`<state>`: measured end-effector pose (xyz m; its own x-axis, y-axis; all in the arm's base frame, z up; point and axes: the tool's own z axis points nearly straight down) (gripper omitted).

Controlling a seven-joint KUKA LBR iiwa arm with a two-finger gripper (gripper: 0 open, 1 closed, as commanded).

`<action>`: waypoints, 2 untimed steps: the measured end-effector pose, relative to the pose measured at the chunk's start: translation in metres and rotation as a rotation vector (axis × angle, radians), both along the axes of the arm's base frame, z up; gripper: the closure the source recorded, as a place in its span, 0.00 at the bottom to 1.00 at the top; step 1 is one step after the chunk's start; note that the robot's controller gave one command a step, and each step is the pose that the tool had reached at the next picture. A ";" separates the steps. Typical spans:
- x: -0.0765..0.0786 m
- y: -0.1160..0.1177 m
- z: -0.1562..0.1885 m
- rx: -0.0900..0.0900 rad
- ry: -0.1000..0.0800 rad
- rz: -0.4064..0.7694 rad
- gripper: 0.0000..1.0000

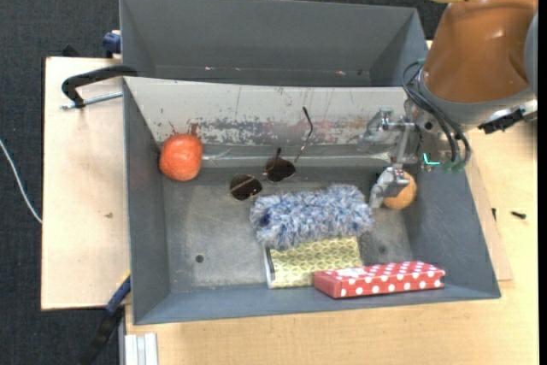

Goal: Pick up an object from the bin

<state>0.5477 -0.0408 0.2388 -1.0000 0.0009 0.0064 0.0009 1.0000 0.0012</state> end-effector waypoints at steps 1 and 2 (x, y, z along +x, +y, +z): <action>0.001 0.000 0.004 -0.001 -0.009 0.001 0.00; 0.017 0.027 -0.062 -0.001 -0.013 0.008 0.00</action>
Offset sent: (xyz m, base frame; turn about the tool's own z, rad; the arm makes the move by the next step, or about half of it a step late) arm 0.0366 0.0671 -0.1688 -0.0201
